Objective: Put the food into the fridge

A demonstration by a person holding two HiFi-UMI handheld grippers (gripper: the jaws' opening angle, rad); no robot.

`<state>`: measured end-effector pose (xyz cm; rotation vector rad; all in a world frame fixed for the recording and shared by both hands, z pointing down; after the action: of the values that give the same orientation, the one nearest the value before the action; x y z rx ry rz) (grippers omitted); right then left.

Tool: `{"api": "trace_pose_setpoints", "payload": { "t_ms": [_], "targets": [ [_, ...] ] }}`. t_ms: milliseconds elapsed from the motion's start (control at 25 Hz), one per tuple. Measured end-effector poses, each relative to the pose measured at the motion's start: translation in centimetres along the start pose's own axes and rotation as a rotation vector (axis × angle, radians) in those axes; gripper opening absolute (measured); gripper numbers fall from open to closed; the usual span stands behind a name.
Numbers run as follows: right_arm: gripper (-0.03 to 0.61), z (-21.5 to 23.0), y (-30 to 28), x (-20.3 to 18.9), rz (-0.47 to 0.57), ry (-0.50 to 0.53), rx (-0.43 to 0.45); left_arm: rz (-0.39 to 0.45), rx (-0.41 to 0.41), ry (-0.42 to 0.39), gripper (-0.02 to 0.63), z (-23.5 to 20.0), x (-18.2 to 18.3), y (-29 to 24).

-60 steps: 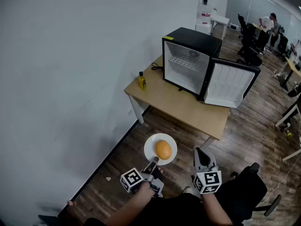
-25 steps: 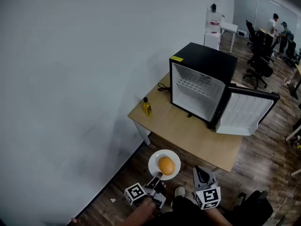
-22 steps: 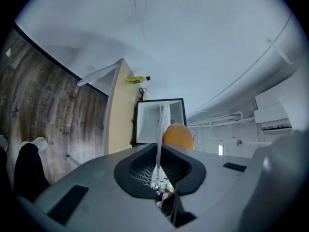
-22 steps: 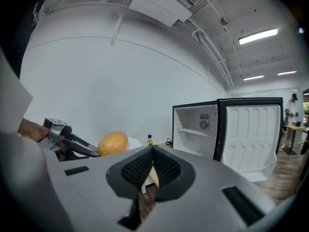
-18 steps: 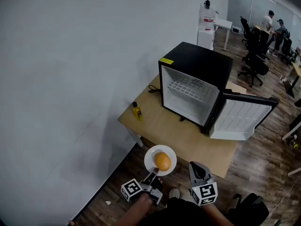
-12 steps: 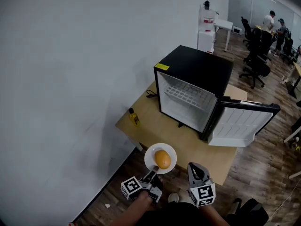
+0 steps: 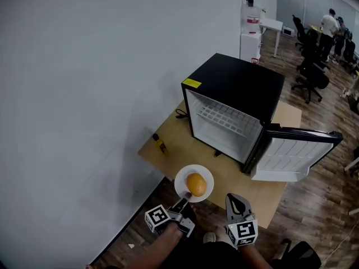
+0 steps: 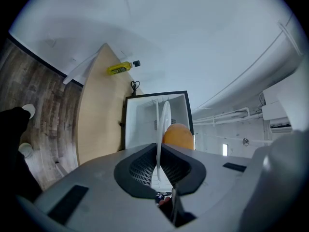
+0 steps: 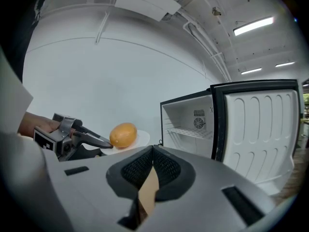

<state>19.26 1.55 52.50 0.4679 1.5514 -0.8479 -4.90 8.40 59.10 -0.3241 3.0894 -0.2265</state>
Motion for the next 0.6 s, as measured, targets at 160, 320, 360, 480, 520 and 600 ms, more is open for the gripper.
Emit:
{"api": "trace_pose_setpoints", "payload": {
  "t_ms": [160,320,360,480,520,600],
  "targets": [
    [0.06,0.5,-1.7,0.3,-0.016,-0.001,-0.012,-0.03,-0.002,-0.005,0.028,0.6,1.5,-2.6],
    [0.06,1.5,-4.3,1.2,-0.021,0.0,-0.048,-0.069,-0.018,-0.007,0.028,0.9,3.5,-6.0],
    [0.06,1.8,-5.0,1.3,-0.025,-0.003,-0.057,-0.08,-0.021,-0.005,0.028,1.0,4.0,-6.7],
    [0.06,2.5,-7.2,2.0,-0.024,-0.011,-0.089,-0.113,-0.012,0.001,0.028,1.2,5.6,-8.5],
    [0.06,2.8,-7.9,2.4,-0.02,-0.014,-0.106,-0.126,-0.008,0.002,0.028,1.3,6.1,-9.1],
    [0.06,3.4,-9.0,3.2,-0.012,-0.024,-0.144,-0.154,-0.006,-0.003,0.028,1.8,7.1,-10.2]
  ]
}}
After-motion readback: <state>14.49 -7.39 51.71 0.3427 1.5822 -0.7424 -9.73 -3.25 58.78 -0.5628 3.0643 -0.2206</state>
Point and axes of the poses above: the fingertips, and each gripper's own axes: y backward along the fingers, z to its right, x out of its top, the point moved 10 cm from there along y, backward along the fingers, and after that the axes turned 1 degree about y, right-handed, at the moved point
